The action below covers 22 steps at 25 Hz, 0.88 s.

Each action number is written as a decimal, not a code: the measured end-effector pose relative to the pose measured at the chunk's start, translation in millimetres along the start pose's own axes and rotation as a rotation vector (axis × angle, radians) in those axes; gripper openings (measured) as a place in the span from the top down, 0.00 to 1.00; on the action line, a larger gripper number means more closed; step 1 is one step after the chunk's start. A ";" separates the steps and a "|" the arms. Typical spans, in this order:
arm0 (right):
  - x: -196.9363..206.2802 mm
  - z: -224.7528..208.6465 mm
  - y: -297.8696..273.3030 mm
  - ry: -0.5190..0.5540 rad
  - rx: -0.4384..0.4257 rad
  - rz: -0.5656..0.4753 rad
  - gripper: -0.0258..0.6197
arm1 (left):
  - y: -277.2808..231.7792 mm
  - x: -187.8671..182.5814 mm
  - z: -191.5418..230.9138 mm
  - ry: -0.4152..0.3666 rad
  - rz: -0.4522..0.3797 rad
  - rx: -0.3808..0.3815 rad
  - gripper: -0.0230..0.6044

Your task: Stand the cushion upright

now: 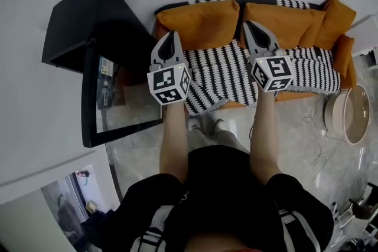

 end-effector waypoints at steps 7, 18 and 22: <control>-6.9 5.5 67.4 -0.008 0.023 0.004 0.93 | 51.8 -12.7 -37.6 -0.020 -0.044 0.009 0.95; 0.1 32.9 81.5 -0.005 -0.079 0.018 0.93 | 100.4 -17.5 -56.3 -0.120 -0.062 -0.011 0.95; -2.3 33.7 82.2 -0.012 -0.097 0.011 0.93 | 111.7 -15.8 -55.7 -0.106 -0.058 -0.034 0.95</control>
Point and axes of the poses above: the fingertips, and each gripper's own axes: y backward along the fingers, z to its left, x out of its underside, the point moved 6 cm from there along y, backward along the fingers, and after that the axes turned 6 degrees about y, right-handed, at the moved point
